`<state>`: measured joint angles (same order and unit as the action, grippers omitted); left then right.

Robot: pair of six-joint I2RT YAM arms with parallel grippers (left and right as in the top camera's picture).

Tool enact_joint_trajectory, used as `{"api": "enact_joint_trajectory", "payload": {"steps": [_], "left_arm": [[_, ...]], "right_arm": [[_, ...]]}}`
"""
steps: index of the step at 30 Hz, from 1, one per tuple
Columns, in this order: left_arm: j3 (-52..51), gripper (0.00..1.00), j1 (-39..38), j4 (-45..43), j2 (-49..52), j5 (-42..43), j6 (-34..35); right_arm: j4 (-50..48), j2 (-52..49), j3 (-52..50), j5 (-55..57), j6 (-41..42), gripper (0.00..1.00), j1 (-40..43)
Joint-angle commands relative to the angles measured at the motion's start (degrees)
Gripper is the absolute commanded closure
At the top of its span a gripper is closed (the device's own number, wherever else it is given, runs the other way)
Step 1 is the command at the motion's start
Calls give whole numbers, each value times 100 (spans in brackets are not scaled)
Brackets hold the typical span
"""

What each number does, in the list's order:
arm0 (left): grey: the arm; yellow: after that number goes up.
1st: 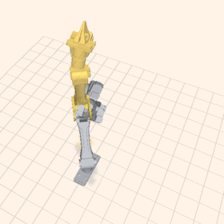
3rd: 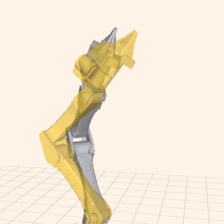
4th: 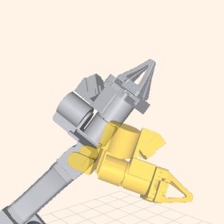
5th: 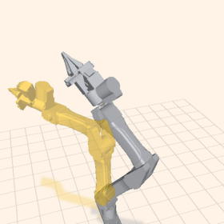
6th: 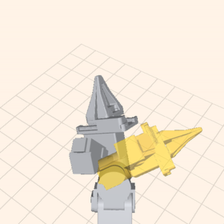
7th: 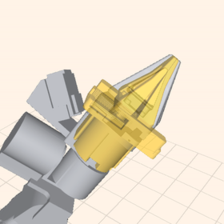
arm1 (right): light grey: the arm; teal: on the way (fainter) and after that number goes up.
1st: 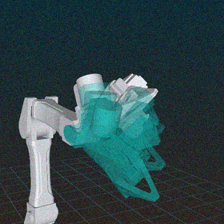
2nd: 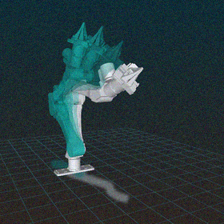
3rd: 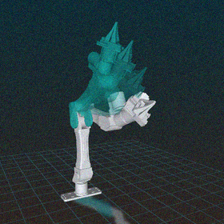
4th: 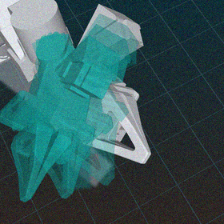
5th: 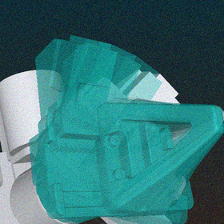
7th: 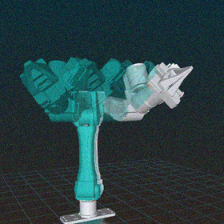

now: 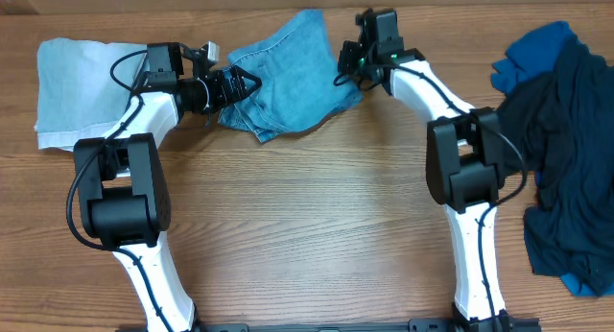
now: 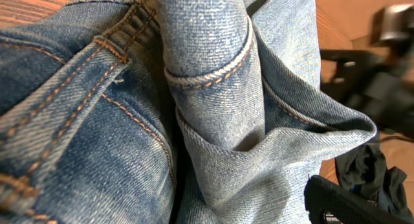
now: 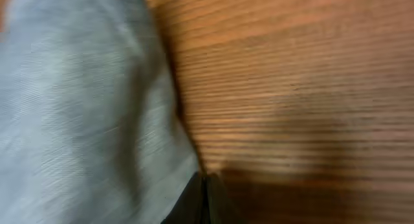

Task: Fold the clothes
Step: 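Grasp the folded jeans with both grippers from either side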

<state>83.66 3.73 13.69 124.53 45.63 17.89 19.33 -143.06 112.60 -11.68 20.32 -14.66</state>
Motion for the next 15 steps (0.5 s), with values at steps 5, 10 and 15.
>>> {"api": "enact_joint_trajectory", "payload": {"steps": [5,10,15], "left_arm": [[-2,0,-155,-72,81,398,-76],[-2,0,-385,-197,81,380,-127],[-2,35,-514,-199,83,173,-140]], "right_arm": [[-289,-334,101,-905,372,96,-387],[-122,-334,101,-1244,352,96,-841],[-81,-334,101,-1696,352,96,-929]]}}
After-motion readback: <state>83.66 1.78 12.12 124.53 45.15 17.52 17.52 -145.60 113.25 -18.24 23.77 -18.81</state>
